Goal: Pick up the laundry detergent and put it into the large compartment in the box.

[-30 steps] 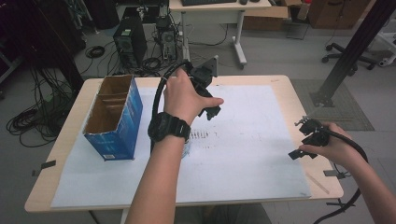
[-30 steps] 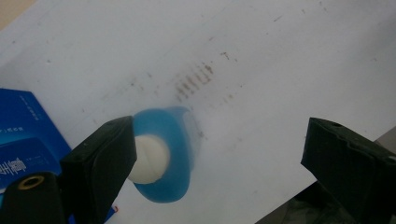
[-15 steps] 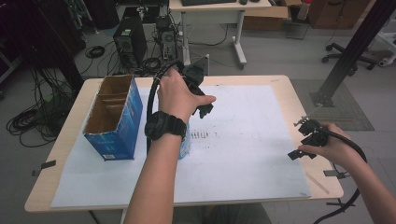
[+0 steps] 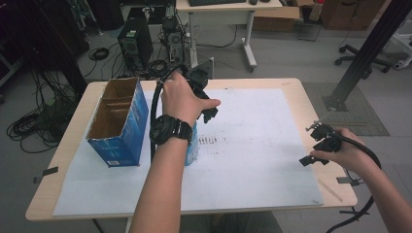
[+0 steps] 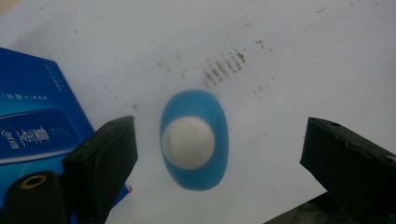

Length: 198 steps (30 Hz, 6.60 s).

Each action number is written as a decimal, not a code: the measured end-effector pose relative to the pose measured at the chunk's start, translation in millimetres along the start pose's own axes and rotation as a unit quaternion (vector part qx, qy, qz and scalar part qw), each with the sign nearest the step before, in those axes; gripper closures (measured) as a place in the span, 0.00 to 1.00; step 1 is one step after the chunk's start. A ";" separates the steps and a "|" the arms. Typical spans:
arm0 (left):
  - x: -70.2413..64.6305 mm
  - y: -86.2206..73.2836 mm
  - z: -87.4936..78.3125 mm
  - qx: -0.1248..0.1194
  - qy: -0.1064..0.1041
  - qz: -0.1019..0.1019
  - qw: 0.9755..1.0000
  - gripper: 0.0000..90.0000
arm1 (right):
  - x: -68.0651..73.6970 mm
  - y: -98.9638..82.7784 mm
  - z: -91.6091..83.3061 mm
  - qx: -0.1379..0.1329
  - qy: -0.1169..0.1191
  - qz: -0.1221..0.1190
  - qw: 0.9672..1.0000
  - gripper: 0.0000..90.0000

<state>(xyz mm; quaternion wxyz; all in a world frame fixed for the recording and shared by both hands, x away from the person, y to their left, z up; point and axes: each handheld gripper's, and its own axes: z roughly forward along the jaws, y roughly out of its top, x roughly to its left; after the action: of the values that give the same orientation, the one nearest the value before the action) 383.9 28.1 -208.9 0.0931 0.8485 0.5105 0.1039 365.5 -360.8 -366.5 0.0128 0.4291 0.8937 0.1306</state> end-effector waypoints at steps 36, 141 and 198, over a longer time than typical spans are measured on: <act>6.2 -3.3 23.7 0.021 -0.004 -0.013 1.000 0.12 | -3.6 -7.9 1.9 0.000 -0.001 0.010 1.000 0.14; 16.0 -10.0 86.7 0.081 -0.004 -0.033 0.996 0.39 | -11.0 -12.0 23.6 0.015 0.010 0.017 1.000 0.14; 17.3 -6.6 68.1 0.089 -0.027 -0.037 0.995 0.41 | -8.6 -7.7 16.0 0.011 0.007 0.014 1.000 0.14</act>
<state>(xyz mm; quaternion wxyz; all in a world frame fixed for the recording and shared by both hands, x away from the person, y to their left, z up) 404.7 43.0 -274.7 0.0350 0.8366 0.5458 0.0318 367.2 -368.5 -384.6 -0.0001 0.4412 0.8888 0.1241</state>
